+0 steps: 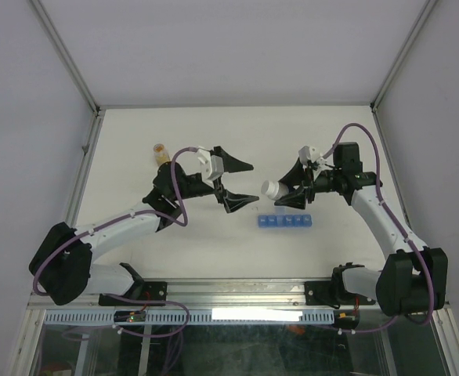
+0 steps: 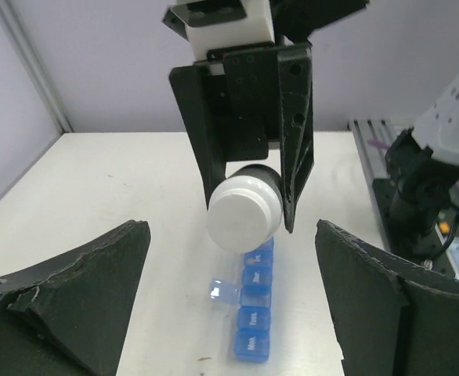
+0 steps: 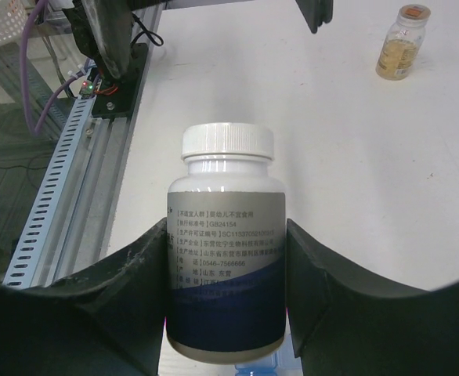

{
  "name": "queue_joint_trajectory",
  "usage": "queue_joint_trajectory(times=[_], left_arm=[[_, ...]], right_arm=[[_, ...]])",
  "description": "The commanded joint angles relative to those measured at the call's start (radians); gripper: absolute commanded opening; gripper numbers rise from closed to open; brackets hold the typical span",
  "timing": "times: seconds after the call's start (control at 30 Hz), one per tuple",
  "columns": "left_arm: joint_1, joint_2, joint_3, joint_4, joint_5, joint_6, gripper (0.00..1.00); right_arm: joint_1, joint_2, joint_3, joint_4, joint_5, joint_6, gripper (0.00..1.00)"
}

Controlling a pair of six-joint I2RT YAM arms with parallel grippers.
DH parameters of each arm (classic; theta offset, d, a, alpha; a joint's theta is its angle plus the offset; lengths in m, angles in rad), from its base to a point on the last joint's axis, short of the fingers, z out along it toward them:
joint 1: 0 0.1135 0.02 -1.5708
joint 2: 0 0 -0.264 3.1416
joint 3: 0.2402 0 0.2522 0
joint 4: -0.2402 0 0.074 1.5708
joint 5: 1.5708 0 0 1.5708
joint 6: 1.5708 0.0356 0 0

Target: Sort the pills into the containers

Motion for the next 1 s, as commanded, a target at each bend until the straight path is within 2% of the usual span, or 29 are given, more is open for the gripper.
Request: queue_joint_trajectory(times=[0.0, 0.3, 0.8, 0.97], left_arm=[[-0.001, 0.052, 0.06, -0.035, 0.153, 0.231, 0.88], [-0.004, 0.183, 0.168, -0.086, 0.24, 0.246, 0.69], [-0.028, 0.22, 0.131, 0.097, 0.228, 0.133, 0.61], [-0.032, 0.231, 0.132, 0.103, 0.228, 0.122, 0.56]], right_arm=[[-0.006, -0.004, 0.051, -0.039, -0.049, -0.071, 0.0], [-0.007, 0.005, 0.055, -0.065, -0.049, -0.101, 0.0], [-0.005, 0.012, 0.053, -0.068, -0.05, -0.104, 0.0], [-0.004, 0.013, 0.054, -0.068, -0.051, -0.105, 0.0]])
